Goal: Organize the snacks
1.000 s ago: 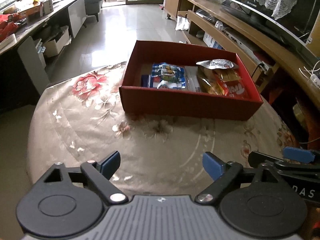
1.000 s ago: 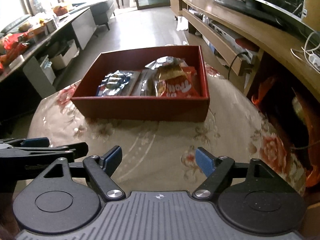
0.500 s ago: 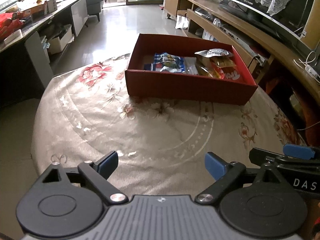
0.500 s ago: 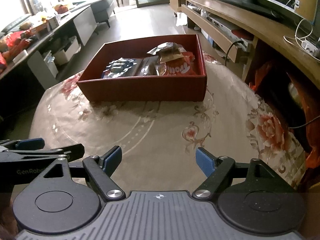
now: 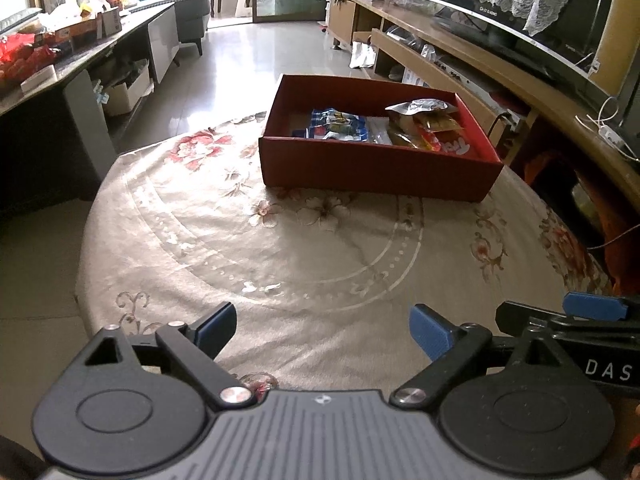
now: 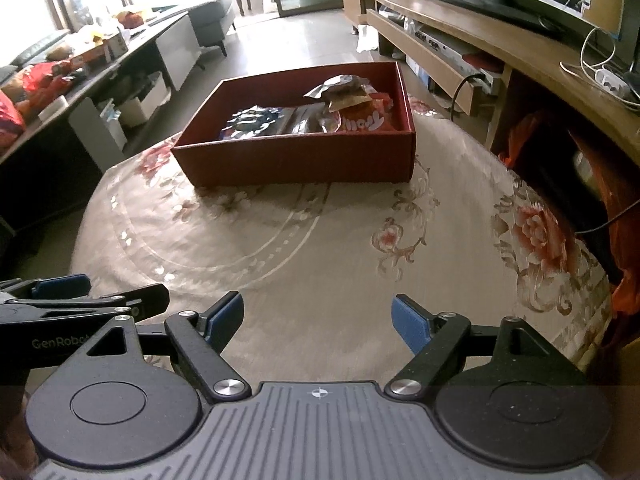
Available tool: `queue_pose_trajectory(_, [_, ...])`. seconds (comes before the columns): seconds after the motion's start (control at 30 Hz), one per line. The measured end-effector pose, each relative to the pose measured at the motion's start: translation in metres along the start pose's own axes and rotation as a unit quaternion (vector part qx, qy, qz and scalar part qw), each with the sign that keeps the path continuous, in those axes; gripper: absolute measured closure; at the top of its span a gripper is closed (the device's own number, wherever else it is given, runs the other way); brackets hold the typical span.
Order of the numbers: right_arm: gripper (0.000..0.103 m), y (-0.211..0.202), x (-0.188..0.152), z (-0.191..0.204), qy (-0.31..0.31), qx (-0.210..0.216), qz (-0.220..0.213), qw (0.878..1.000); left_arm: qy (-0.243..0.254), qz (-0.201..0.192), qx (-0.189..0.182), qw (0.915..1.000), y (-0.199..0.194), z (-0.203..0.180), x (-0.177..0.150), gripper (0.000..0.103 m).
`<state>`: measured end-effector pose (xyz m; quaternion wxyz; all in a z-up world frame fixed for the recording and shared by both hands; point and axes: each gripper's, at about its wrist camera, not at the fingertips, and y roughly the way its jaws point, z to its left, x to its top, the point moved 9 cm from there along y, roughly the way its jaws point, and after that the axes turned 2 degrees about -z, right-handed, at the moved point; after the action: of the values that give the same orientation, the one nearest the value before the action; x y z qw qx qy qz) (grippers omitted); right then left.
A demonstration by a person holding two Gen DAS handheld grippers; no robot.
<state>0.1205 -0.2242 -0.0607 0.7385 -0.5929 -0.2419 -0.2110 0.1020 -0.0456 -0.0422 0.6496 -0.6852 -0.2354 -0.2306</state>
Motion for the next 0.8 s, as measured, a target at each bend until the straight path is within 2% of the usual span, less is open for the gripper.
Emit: queue_pose_trajectory(0.8, [0.015, -0.012, -0.014, 0.004, -0.006, 0.000, -0.002, 1.000, 0.014, -0.019, 0.014, 0.9996, -0.018, 0.000, -0.011, 0.005])
